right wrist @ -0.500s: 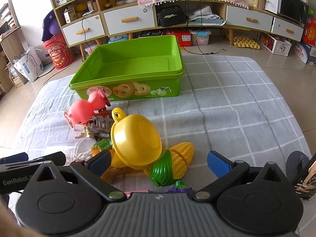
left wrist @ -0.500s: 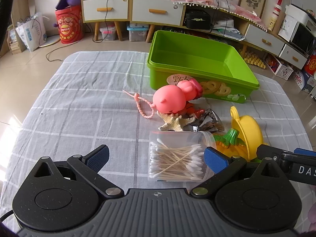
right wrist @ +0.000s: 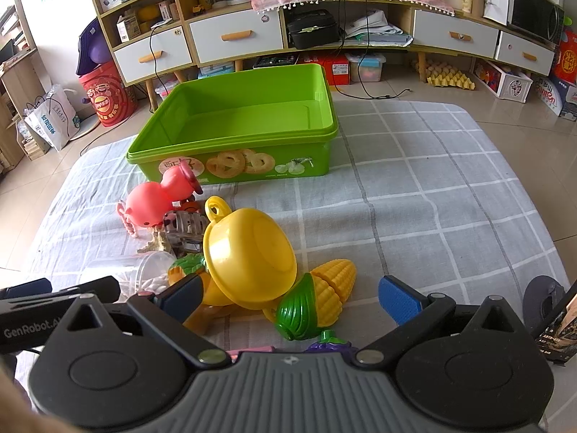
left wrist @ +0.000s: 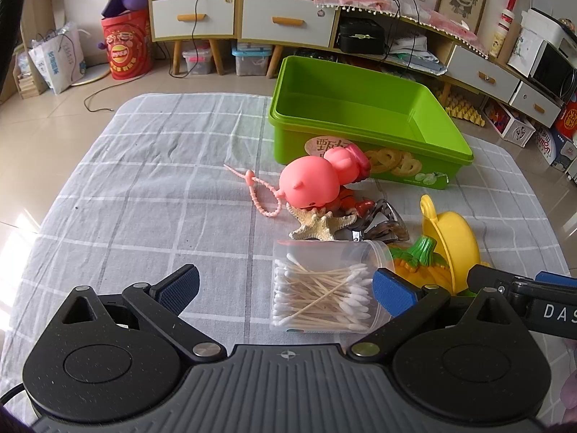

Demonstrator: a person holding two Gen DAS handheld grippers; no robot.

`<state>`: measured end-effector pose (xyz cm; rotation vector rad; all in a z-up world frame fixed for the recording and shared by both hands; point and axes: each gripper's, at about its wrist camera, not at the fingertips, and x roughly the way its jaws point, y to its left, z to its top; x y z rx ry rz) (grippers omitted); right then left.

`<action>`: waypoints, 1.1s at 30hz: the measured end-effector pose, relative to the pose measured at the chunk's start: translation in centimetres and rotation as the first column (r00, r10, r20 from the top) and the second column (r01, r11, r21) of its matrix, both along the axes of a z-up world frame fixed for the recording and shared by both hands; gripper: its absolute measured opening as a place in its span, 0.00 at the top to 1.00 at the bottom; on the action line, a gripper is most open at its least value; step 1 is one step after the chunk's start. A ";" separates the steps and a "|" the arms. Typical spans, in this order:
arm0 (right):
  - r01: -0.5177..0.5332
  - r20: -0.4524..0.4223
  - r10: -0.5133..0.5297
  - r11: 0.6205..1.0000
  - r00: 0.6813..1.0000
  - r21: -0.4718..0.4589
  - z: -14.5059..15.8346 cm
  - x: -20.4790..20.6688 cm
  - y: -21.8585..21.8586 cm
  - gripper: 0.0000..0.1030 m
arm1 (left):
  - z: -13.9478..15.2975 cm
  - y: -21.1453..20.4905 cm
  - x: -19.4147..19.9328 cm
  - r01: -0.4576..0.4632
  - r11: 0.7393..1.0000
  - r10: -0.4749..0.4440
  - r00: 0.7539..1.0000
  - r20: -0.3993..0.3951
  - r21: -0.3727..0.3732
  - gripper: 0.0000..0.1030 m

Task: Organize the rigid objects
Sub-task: 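Grasp the yellow funnel cup with the right tool while the left tool grasps the pink pig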

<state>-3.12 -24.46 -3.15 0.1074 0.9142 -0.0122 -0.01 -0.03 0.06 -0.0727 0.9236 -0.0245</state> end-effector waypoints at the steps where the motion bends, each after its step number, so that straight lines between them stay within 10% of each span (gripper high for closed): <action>1: 0.001 -0.001 -0.001 1.000 1.000 0.000 0.0 0.0 0.0 0.16 | 0.0 0.0 0.0 0.000 1.000 0.000 1.000 0.000 0.000 0.02; 25: -0.013 -0.007 0.013 1.000 1.000 0.015 -0.2 0.2 0.2 0.16 | -0.3 0.9 0.5 -0.003 1.000 0.003 1.000 -0.002 0.003 0.02; 33: -0.005 -0.027 0.010 0.984 1.000 0.180 -0.9 1.8 -1.4 0.16 | -0.9 2.1 2.4 0.018 0.996 -0.015 0.999 0.036 -0.093 0.02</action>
